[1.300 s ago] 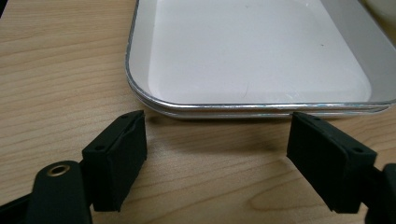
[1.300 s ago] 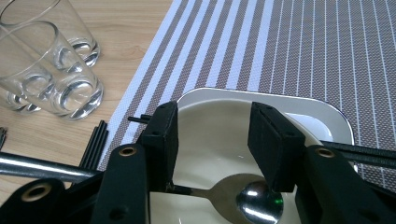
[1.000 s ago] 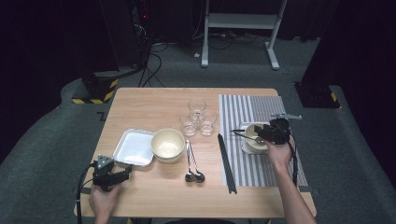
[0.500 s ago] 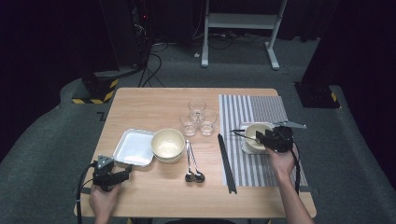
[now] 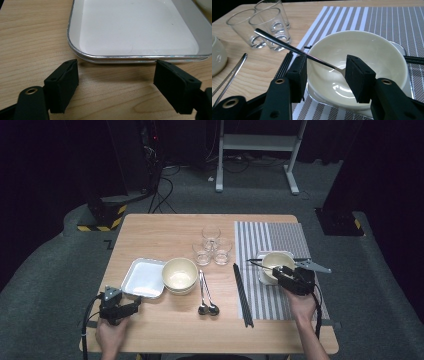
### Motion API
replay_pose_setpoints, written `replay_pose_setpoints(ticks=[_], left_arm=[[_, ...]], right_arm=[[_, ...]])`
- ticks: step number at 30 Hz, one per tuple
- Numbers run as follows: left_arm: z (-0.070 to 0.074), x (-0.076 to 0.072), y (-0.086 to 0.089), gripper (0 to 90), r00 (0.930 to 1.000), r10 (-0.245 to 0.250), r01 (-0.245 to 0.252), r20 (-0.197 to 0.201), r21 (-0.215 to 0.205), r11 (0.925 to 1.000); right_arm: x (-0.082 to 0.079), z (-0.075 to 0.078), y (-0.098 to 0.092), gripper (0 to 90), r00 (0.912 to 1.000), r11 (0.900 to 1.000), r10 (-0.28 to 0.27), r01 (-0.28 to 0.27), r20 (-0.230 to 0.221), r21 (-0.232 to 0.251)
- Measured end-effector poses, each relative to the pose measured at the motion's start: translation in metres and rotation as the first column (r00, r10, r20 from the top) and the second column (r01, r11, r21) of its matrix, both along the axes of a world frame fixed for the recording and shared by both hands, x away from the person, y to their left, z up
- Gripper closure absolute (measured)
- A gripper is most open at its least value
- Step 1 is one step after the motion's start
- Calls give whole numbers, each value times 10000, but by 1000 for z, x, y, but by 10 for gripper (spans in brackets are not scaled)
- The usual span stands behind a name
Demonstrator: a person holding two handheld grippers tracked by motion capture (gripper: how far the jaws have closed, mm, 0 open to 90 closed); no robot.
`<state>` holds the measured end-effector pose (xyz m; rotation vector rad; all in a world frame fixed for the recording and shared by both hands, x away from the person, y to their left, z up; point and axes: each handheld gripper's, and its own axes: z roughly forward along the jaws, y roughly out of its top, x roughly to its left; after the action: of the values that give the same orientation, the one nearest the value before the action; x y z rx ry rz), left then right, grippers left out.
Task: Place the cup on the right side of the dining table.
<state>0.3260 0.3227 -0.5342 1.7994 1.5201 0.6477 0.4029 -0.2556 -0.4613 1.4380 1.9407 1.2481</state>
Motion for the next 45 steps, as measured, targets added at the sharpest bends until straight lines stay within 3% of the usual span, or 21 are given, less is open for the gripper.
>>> replay_pose_setpoints(ticks=[4,14,21,27,35,38,40,45], left_arm=[[0,0,0,202,10000,0,0,1,0,10000],[0,0,0,202,10000,-1,1,0,-3,10000],[0,0,0,201,10000,12,-12,8,-16,10000],[0,0,0,201,10000,8,-8,6,-17,10000],[0,0,1,202,10000,0,0,14,-40,10000],[0,0,1,202,10000,-28,28,13,-24,10000],[0,0,1,202,10000,-19,19,9,-14,10000],[0,-4,0,226,9999,86,-85,66,-61,9999]], right_arm=[[-10,-2,2,541,9993,10000,68,-67,365,-28],[-32,-16,8,564,9965,9987,502,-493,665,-158],[-37,-34,17,564,9940,9944,1031,-1021,358,-288],[-33,-50,32,563,9868,9854,1621,-1622,-58,-519],[-26,-67,48,574,9842,9749,1649,-1725,-640,-1410],[-25,-67,50,567,9850,9724,1651,-1711,-499,-1586],[-22,-68,52,550,9824,9663,1628,-1774,-914,-1866],[-23,-69,58,522,9824,9534,1672,-1827,-838,-2401]])
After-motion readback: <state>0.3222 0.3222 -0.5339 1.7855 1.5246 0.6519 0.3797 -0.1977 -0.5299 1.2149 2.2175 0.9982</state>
